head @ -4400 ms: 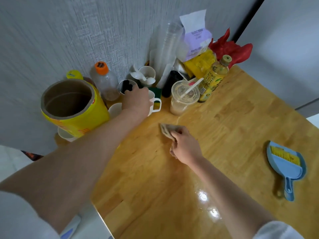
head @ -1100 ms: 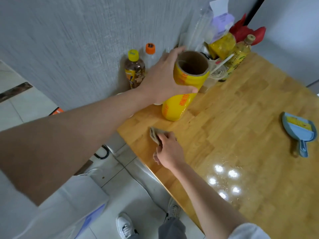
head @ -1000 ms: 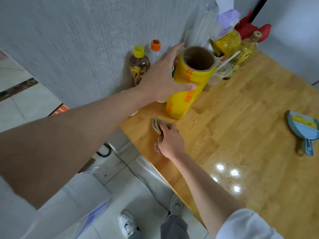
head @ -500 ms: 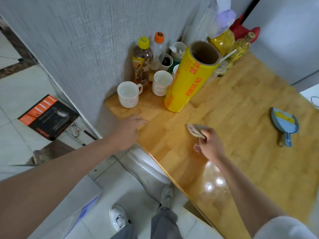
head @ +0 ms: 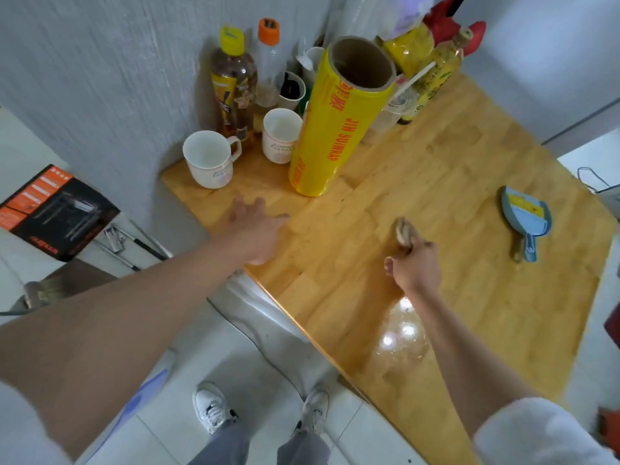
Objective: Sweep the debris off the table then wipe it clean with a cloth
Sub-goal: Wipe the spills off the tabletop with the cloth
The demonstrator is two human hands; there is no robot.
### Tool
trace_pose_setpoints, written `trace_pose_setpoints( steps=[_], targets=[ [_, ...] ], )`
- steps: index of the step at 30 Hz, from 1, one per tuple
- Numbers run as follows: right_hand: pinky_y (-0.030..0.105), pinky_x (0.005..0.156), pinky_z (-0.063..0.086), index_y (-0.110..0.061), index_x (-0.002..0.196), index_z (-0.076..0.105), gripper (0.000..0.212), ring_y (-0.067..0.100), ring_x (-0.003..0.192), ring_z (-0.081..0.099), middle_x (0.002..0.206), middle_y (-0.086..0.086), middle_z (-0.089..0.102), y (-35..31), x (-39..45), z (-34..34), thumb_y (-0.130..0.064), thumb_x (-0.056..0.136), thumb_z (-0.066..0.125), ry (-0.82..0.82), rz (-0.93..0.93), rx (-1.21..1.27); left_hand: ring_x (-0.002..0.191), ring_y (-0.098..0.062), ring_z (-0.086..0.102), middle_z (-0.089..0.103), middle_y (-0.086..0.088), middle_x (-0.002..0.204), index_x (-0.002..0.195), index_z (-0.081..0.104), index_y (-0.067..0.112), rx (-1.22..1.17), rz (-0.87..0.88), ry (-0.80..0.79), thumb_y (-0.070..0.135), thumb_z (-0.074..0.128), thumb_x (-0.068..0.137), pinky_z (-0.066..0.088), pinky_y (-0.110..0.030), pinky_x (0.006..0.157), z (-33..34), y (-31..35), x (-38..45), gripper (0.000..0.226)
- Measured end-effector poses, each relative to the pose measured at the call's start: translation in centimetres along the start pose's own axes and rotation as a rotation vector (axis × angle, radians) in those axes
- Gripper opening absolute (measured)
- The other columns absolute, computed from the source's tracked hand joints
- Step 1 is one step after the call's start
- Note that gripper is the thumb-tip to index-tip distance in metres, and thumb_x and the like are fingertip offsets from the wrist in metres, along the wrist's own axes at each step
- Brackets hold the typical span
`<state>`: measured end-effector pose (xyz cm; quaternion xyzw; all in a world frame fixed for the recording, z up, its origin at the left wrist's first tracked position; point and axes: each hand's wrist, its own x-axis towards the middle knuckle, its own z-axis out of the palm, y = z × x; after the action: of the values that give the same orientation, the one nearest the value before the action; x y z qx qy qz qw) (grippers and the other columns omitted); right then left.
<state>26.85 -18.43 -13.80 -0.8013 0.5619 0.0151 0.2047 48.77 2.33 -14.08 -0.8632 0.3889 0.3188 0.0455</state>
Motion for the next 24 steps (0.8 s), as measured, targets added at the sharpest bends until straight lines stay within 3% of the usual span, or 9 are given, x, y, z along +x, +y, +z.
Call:
trace_pose_setpoints(
  steps=[1, 3, 8, 11, 13, 16, 18, 21, 24],
  targets=[
    [0.037, 0.079, 0.053, -0.028, 0.135, 0.054, 0.057, 0.028, 0.08, 0.066, 0.13, 0.009, 0.046, 0.1, 1.8, -0.4, -0.019, 0.081, 0.07, 0.068, 0.147, 0.049, 0.144, -0.053, -0.008, -0.002, -0.01, 0.161, 0.152, 0.011, 0.049, 0.004, -0.013, -0.001, 0.009, 0.042, 0.095, 0.018, -0.059, 0.117, 0.1, 0.3, 0.1, 0.076],
    [0.037, 0.09, 0.05, -0.026, 0.138, 0.053, 0.061, 0.034, 0.102, 0.063, 0.134, 0.011, 0.044, -2.3, 2.1, 0.9, -0.02, 0.081, 0.072, 0.116, 0.123, 0.019, 0.145, -0.051, -0.008, -0.003, -0.008, 0.161, 0.151, 0.012, 0.051, 0.009, -0.03, -0.002, 0.004, 0.044, 0.093, 0.019, -0.059, 0.117, 0.0, 0.3, 0.1, 0.081],
    [0.041, 0.07, 0.058, -0.028, 0.126, 0.065, 0.043, 0.03, 0.101, 0.06, 0.122, 0.01, 0.052, -8.1, -9.4, 7.7, -0.015, 0.085, 0.066, -0.143, -0.655, -0.023, 0.136, -0.052, 0.019, 0.02, -0.014, 0.15, 0.148, 0.016, 0.053, 0.06, -0.023, 0.001, 0.03, 0.036, 0.092, 0.025, -0.057, 0.112, 0.1, -0.2, 1.1, 0.063],
    [0.034, 0.06, 0.053, -0.029, 0.12, 0.069, 0.045, 0.027, 0.089, 0.062, 0.114, 0.007, 0.056, -2.8, -10.7, 6.1, -0.011, 0.079, 0.065, -0.217, -0.829, 0.016, 0.136, -0.05, 0.02, 0.021, -0.016, 0.15, 0.144, 0.02, 0.052, 0.015, -0.04, 0.006, 0.038, 0.028, 0.093, 0.024, -0.056, 0.113, 0.1, -0.2, 1.2, 0.053],
    [0.031, 0.066, 0.053, -0.025, 0.122, 0.068, 0.045, 0.027, 0.09, 0.066, 0.126, 0.006, 0.055, 3.1, -7.2, 3.1, -0.013, 0.078, 0.069, -0.102, -0.652, -0.037, 0.139, -0.051, 0.016, 0.018, -0.016, 0.153, 0.145, 0.022, 0.049, 0.021, -0.043, 0.03, 0.042, 0.028, 0.1, 0.022, -0.057, 0.115, 0.3, -0.1, 1.0, 0.046],
    [0.04, 0.087, 0.052, -0.02, 0.127, 0.062, 0.042, 0.037, 0.103, 0.064, 0.134, 0.009, 0.046, 11.5, -0.8, -2.3, -0.021, 0.086, 0.067, 0.062, 0.069, 0.022, 0.142, -0.05, 0.014, 0.016, -0.017, 0.155, 0.147, 0.02, 0.047, 0.072, -0.024, 0.07, 0.051, 0.03, 0.1, 0.02, -0.059, 0.116, 1.0, 0.1, 0.8, 0.048],
    [0.043, 0.092, 0.051, -0.022, 0.128, 0.057, 0.042, 0.039, 0.101, 0.062, 0.131, 0.012, 0.045, 12.0, 0.3, -3.0, -0.025, 0.086, 0.063, 0.152, 0.296, 0.063, 0.145, -0.05, 0.007, 0.012, -0.015, 0.158, 0.148, 0.019, 0.048, 0.043, -0.05, 0.068, 0.053, 0.03, 0.1, 0.017, -0.059, 0.117, 1.0, 0.2, 0.9, 0.049],
    [0.04, 0.085, 0.057, -0.025, 0.136, 0.053, 0.059, 0.034, 0.1, 0.063, 0.134, 0.012, 0.045, 6.6, -4.1, 1.3, -0.023, 0.08, 0.069, 0.078, -0.096, 0.034, 0.146, -0.049, 0.006, 0.008, -0.017, 0.161, 0.152, 0.018, 0.041, 0.026, -0.128, 0.038, 0.045, 0.022, 0.103, 0.009, -0.061, 0.119, 0.6, 1.2, 0.7, 0.05],
    [0.041, 0.073, 0.058, -0.029, 0.14, 0.053, 0.058, 0.032, 0.1, 0.061, 0.129, 0.012, 0.049, 1.4, -11.4, 5.6, -0.019, 0.084, 0.065, -0.172, -0.646, -0.034, 0.141, -0.049, 0.02, 0.014, -0.02, 0.159, 0.151, 0.027, 0.029, 0.059, -0.134, 0.061, 0.042, 0.024, 0.1, 0.023, -0.059, 0.114, 0.4, 3.4, -0.1, 0.053]
  ],
)
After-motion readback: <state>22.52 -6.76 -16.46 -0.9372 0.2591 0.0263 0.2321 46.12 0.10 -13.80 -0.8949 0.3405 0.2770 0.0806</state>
